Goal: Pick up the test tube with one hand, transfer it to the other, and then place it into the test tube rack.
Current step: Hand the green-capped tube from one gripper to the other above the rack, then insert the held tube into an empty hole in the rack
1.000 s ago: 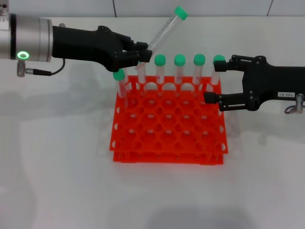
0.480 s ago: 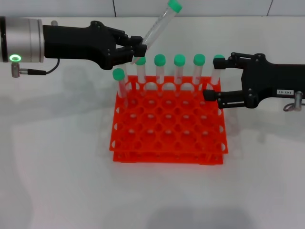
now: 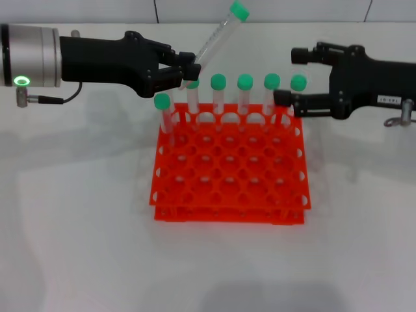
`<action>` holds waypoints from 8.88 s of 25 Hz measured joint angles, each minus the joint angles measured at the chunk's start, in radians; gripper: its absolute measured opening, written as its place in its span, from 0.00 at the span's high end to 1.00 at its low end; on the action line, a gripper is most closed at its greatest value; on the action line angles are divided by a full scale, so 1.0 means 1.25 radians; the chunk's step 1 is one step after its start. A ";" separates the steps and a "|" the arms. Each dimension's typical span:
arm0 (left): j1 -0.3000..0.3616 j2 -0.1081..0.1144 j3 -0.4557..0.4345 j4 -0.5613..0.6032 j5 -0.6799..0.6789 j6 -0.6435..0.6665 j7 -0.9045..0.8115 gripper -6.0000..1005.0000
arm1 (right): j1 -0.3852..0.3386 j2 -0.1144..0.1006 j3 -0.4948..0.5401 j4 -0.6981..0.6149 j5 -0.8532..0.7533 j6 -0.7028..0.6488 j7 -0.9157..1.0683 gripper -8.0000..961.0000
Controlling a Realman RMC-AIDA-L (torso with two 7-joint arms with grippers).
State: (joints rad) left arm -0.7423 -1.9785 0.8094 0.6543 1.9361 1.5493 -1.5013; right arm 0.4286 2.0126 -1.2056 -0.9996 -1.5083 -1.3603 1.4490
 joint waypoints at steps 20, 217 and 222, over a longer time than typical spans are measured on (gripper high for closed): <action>0.007 -0.017 -0.003 0.001 -0.016 0.019 0.050 0.83 | 0.038 0.004 -0.040 0.002 0.080 0.037 0.004 0.13; 0.298 -0.014 -0.004 0.469 0.175 0.231 -0.269 0.11 | 0.060 0.010 -0.163 0.057 0.164 0.139 -0.004 0.72; 0.305 -0.020 -0.004 0.468 0.205 0.232 -0.262 0.11 | 0.067 0.011 -0.209 0.057 0.204 0.184 -0.033 0.72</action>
State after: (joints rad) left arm -0.3612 -2.0033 0.8038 1.2397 2.1922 1.8393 -1.8285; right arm 0.5129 2.0264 -1.4663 -0.9279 -1.2536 -1.1309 1.4072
